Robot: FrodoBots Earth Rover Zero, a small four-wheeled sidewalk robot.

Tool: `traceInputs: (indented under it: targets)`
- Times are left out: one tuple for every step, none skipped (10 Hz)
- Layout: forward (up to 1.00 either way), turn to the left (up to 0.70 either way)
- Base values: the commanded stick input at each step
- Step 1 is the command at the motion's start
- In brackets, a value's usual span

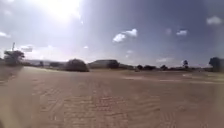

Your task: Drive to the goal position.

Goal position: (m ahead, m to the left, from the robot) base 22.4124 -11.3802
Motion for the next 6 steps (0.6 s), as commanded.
traceInputs:
  targets:
    - [0.85,-0.34]
    - [0.85,-0.34]
    - [0.85,-0.34]
    - [0.85,-0.34]
    - [0.85,-0.34]
    - [0.85,-0.34]
